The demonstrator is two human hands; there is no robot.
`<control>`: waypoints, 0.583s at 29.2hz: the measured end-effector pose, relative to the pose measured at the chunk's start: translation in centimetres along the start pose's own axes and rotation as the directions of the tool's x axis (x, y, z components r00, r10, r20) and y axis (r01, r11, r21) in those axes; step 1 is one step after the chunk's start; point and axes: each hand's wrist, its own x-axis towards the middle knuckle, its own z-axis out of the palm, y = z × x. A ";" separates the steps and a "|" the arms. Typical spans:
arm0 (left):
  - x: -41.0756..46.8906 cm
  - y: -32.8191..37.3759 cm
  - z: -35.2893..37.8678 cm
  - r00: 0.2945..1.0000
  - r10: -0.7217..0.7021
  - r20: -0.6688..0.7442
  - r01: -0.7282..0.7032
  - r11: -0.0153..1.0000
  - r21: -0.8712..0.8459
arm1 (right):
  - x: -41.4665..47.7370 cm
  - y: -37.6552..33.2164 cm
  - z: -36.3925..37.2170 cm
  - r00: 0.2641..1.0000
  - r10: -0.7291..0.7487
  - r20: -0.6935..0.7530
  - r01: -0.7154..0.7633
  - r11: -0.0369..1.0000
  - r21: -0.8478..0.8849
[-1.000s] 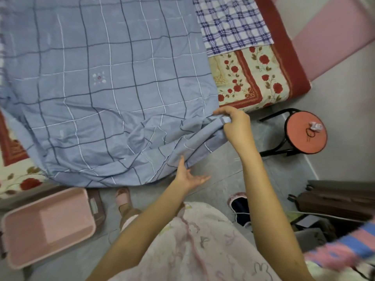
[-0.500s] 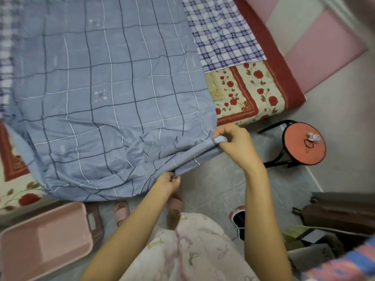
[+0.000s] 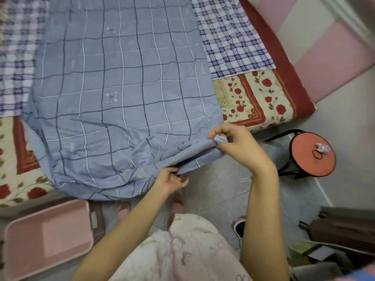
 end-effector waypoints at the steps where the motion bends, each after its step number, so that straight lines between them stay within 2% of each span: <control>1: -0.1 -0.1 0.1 1.000 0.026 0.010 -0.026 0.999 -0.039 | -0.1 0.0 0.1 0.997 -0.033 -0.076 0.036 0.998 0.042; 3: -0.5 0.0 0.0 0.994 0.100 0.043 -0.092 0.982 -0.165 | -0.3 -0.2 0.4 0.974 -0.097 -0.206 0.123 0.985 0.118; 5: -0.9 0.6 -0.1 0.981 0.176 0.076 -0.149 0.949 -0.276 | -0.5 -0.4 0.6 0.956 -0.121 -0.268 0.176 0.965 0.193; 8: -1.4 1.3 -0.3 0.976 0.197 0.094 -0.164 0.947 -0.276 | -0.5 -0.7 0.7 0.950 -0.103 -0.294 0.185 0.946 0.265; 13: -2.0 1.7 0.5 0.967 0.218 0.135 -0.180 0.951 -0.252 | -0.6 -1.0 0.7 0.946 -0.097 -0.309 0.189 0.940 0.285; 17: -2.2 1.9 0.6 0.978 0.209 0.028 -0.190 0.931 -0.311 | -0.6 -1.2 0.7 0.922 -0.091 -0.377 0.206 0.938 0.279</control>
